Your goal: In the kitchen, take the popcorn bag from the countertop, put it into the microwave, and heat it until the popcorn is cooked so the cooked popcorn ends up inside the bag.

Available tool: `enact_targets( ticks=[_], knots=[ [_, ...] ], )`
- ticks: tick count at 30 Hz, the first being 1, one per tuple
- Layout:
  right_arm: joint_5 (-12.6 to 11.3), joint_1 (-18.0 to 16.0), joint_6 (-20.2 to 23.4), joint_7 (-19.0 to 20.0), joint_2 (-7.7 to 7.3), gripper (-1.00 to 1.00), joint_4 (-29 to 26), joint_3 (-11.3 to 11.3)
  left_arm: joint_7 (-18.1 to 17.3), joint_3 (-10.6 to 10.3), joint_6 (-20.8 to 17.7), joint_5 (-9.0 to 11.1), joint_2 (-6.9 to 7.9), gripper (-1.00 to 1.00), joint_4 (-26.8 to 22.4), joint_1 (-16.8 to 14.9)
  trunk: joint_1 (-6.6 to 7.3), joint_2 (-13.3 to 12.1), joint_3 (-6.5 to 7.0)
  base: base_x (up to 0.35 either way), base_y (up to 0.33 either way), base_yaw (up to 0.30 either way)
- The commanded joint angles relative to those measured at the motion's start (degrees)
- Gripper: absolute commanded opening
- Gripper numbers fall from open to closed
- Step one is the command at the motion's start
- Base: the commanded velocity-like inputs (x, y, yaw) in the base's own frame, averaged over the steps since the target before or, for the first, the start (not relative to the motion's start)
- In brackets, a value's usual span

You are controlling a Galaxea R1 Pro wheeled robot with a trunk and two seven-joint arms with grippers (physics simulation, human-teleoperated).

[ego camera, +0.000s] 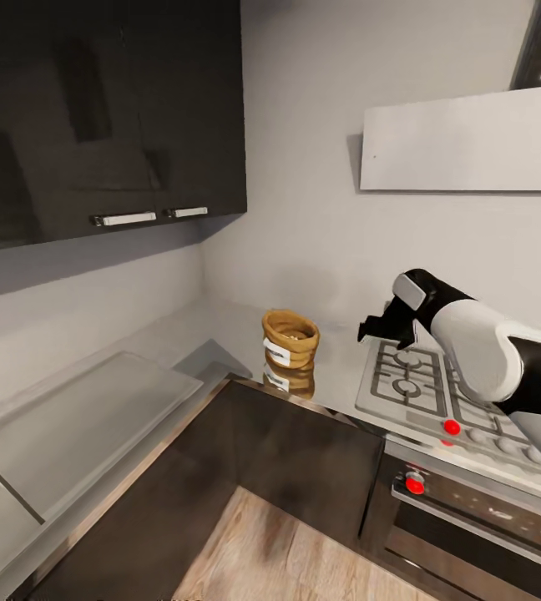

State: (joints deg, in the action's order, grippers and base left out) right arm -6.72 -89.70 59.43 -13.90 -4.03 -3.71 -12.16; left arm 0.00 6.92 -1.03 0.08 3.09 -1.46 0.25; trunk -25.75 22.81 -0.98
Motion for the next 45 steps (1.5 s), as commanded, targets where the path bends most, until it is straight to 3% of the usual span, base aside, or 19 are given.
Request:
enact_targets(
  ticks=[1, 12, 27, 45],
  knots=[
    [-0.57, -0.03, 0.13, -0.6, -0.01, 1.0, -0.06, -0.67, 0.0, 0.38, -0.11, 0.01, -0.01, 1.0, -0.12, 0.02, -0.03, 0.11, -0.1, 0.0, 0.0, 0.188],
    [-0.41, -0.03, 0.08, -0.77, -0.01, 1.0, -0.32, -1.01, 0.0, 0.38, -0.11, 0.01, -0.1, 1.0, -0.12, 0.02, -0.03, 0.11, -0.1, 0.093, -0.101, 0.239],
    [-0.31, -0.03, -0.02, -0.78, -0.03, 1.0, -0.34, -0.76, 0.0, 0.38, -0.11, 0.01, -0.1, 1.0, -0.12, 0.02, -0.03, 0.11, -0.24, 0.12, -0.145, 0.086],
    [-0.31, -0.03, -0.02, -0.86, -0.08, 1.0, -0.34, -0.76, 0.0, 0.38, -0.11, 0.01, -0.15, 1.0, -0.12, 0.02, -0.03, 0.11, -0.85, 0.006, -0.008, 0.234]
  ],
)
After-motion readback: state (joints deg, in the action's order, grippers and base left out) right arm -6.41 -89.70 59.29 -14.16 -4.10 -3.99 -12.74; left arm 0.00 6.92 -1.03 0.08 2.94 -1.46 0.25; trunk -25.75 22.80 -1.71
